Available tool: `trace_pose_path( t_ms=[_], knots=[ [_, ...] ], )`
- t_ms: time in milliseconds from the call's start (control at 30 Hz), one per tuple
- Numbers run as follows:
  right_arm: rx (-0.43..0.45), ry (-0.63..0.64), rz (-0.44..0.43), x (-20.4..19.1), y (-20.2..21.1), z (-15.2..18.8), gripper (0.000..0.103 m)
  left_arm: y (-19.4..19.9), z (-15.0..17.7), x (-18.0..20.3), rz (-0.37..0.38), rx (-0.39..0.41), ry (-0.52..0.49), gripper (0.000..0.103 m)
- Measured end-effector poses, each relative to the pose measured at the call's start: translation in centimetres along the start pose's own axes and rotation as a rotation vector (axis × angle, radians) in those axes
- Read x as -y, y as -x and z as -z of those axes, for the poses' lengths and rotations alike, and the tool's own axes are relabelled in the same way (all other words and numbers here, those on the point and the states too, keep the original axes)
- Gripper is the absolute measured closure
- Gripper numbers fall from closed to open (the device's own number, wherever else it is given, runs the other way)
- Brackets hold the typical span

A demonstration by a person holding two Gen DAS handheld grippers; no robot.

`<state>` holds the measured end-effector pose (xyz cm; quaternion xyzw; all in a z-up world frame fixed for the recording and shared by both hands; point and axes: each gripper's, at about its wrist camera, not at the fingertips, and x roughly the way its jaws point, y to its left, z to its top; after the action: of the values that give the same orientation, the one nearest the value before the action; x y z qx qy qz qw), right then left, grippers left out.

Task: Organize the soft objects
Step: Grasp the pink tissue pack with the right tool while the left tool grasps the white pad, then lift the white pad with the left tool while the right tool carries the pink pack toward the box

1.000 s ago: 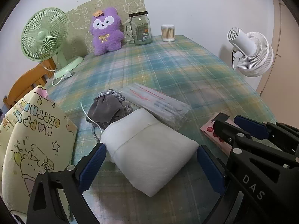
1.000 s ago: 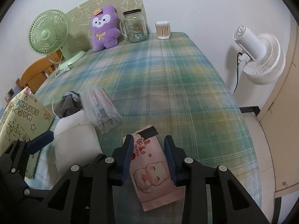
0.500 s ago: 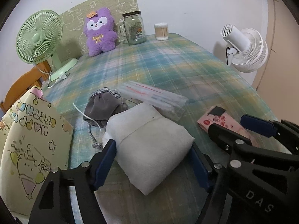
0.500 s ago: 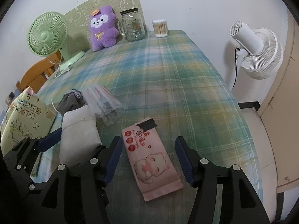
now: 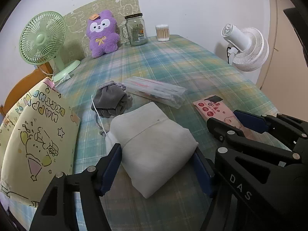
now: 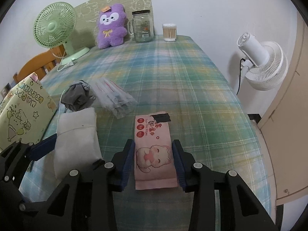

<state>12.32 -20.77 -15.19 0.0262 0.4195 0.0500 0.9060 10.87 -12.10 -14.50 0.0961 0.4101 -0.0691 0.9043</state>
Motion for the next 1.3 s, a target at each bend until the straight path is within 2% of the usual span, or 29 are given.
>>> trace_pose_path(
  t_ms=[533,1300],
  knots=[
    [0.037,0.009,-0.004,-1.6,2.5,0.0,0.061,2.0,0.3,-0.5,0.037,0.03,0.024,0.052],
    [0.149,0.005,0.021,-3.1,8.3,-1.9,0.061,7.0,-1.1,-1.5,0.062,0.142,0.03,0.054]
  ],
)
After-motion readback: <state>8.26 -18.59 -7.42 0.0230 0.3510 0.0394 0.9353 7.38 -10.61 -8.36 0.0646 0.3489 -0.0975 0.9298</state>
